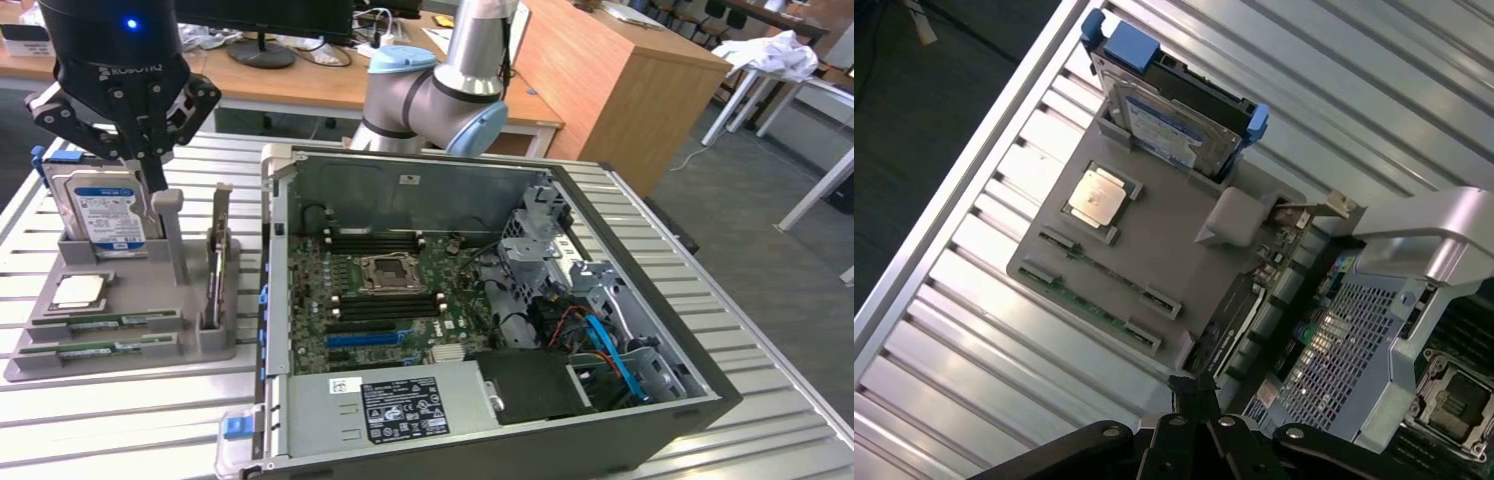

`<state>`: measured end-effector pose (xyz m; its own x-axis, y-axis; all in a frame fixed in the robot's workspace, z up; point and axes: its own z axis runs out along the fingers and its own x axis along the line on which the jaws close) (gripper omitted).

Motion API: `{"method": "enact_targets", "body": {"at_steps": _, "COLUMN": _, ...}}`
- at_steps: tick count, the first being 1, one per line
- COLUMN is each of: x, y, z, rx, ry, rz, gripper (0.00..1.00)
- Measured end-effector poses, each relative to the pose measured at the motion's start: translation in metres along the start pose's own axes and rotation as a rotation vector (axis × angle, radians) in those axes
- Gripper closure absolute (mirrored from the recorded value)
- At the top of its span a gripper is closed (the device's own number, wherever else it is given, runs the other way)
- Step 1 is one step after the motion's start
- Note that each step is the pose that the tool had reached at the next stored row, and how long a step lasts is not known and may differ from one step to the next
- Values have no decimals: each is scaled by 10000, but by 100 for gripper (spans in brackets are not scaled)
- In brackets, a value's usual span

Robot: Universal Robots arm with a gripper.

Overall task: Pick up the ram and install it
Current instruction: 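Pick up the ram and move it above insertion slot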

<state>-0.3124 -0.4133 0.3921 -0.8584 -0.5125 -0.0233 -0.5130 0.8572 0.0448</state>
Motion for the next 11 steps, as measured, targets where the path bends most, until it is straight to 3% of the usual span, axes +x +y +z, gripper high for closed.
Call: {"method": "enact_targets", "body": {"at_steps": 11, "x": 0, "y": 0, "z": 0, "rx": -6, "ry": 11, "rz": -242, "gripper": 90}}
